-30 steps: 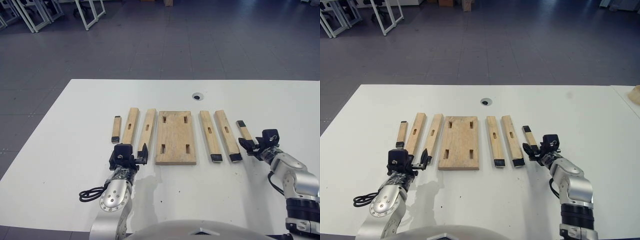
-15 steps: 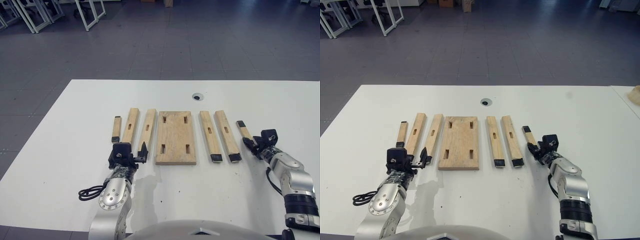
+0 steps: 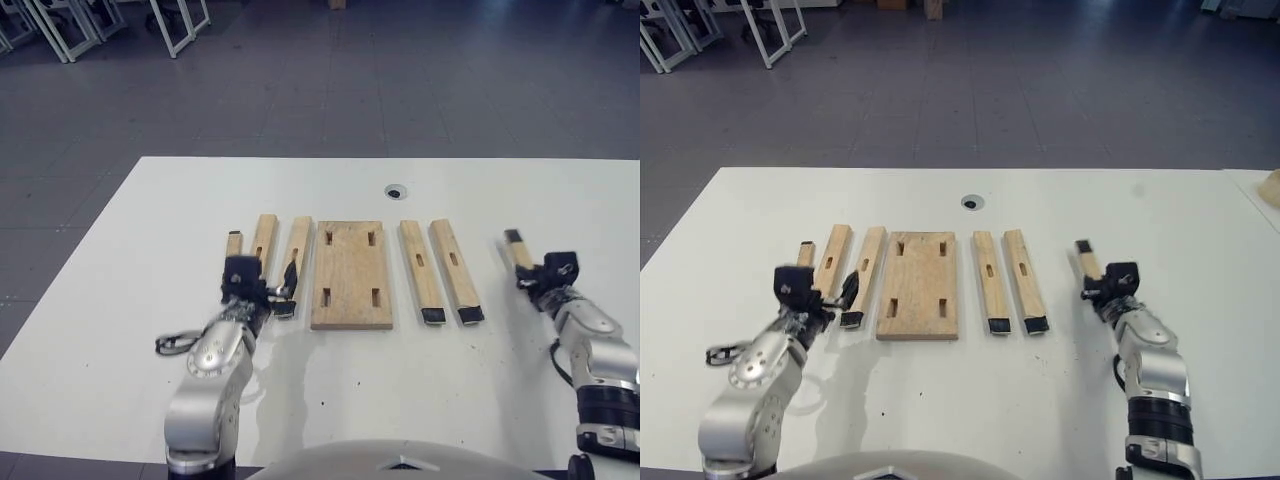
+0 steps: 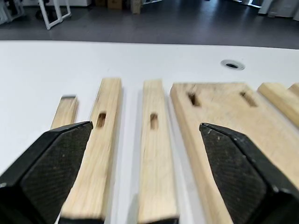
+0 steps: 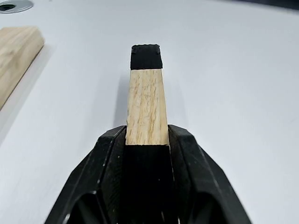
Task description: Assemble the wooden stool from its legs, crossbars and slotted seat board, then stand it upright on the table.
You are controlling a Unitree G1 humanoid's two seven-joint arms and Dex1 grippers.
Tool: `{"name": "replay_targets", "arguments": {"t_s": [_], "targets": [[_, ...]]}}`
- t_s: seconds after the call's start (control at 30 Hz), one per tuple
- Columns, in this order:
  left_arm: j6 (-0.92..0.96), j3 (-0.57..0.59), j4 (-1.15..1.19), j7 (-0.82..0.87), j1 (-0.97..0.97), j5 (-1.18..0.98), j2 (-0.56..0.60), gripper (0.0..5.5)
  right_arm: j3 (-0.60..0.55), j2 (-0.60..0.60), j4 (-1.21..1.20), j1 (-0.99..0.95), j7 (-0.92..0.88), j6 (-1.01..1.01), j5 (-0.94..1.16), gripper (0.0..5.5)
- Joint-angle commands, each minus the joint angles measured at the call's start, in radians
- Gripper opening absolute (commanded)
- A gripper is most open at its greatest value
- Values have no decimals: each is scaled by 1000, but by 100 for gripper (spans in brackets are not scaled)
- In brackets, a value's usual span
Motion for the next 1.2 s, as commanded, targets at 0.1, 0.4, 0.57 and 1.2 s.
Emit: {"name": "replay_targets", "arguments": {"t_s": [0.1, 0.4, 0.57, 1.2], "targets": [[324, 233, 137, -160, -399, -517, -100, 422, 225, 78, -394, -42, 33, -57, -35, 127], [523, 513, 598, -52, -546, -1108, -104, 422, 474, 217, -515, -6, 49, -61, -81, 127], [471, 471, 641, -6, -535, -1115, -97, 422, 536, 243, -573, 22, 50, -40, -100, 127], [382, 383, 645, 172, -481, -1355, -70, 188, 619, 267, -628, 85, 58, 4, -119, 127]]}}
